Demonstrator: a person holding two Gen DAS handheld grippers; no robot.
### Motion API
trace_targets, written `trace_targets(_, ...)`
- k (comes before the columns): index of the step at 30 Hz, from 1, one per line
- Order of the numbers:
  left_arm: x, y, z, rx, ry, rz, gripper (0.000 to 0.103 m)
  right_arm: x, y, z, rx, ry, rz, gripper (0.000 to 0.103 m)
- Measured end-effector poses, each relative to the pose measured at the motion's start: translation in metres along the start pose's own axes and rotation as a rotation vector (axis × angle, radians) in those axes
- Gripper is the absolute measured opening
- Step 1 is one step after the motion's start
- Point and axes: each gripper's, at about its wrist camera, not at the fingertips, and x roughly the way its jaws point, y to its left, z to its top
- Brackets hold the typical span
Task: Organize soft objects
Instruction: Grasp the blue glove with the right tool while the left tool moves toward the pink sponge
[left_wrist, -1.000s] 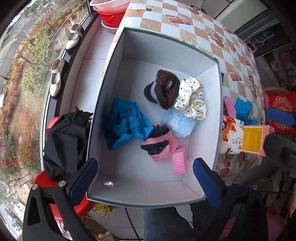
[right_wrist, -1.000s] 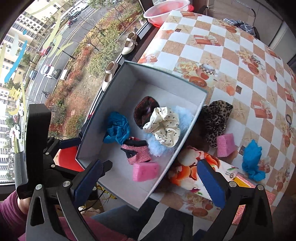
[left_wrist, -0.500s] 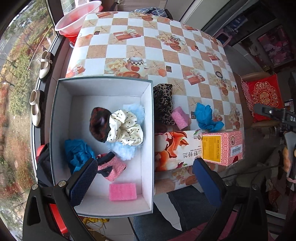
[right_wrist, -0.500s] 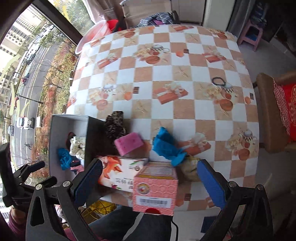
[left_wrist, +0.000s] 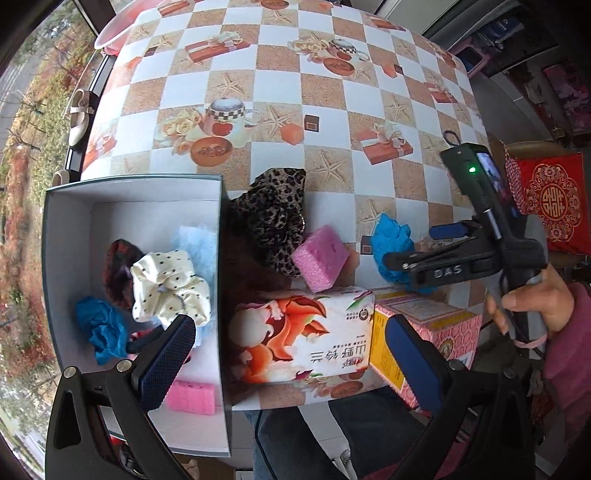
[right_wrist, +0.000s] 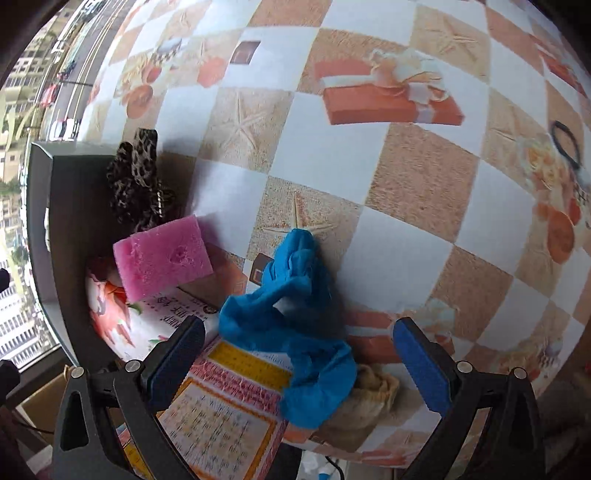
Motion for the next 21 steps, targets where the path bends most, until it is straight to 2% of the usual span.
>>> trace_targets(3,0.024,-0.013,0.015,-0.023,0.049,-0.016,0.103,0.019,-0.001,0.001,-0.035,0.019,-0.077,0.103)
trace_targets(5,0.042,-0.019,0.024,-0.040,0.091,-0.013,0.103,0.022,-0.008,-0.003,-0.037,-0.006,-0.176,0.103)
trace_targets(7,0.058,-0.023,0.031,-0.059,0.126,-0.004,0.103,0.018,-0.023,-0.008,-0.007,-0.042,-0.259,0.103)
trace_targets(9,0.075,-0.026,0.038,-0.077,0.164,0.002,0.103,0.011,-0.044,-0.012,0.048,-0.069,-0.289,0.103)
trace_targets(12,0.099,-0.025,0.046,-0.108,0.226,0.015,0.103,0.000,-0.074,-0.023,0.132,-0.092,-0.254,0.103)
trace_targets(16,0.122,-0.024,0.055,-0.122,0.287,0.042,0.103,-0.010,-0.092,-0.042,0.185,-0.127,-0.203,0.103)
trace_targets(18,0.127,-0.029,0.060,-0.097,0.294,0.104,0.103,-0.014,-0.095,-0.050,0.202,-0.143,-0.173,0.103)
trace_targets(19,0.128,-0.033,0.064,-0.082,0.292,0.104,0.103,-0.015,-0.099,-0.051,0.211,-0.149,-0.155,0.103)
trace_targets(21,0.127,-0.041,0.072,-0.076,0.287,0.038,0.102,-0.018,-0.100,-0.058,0.223,-0.159,-0.124,0.103)
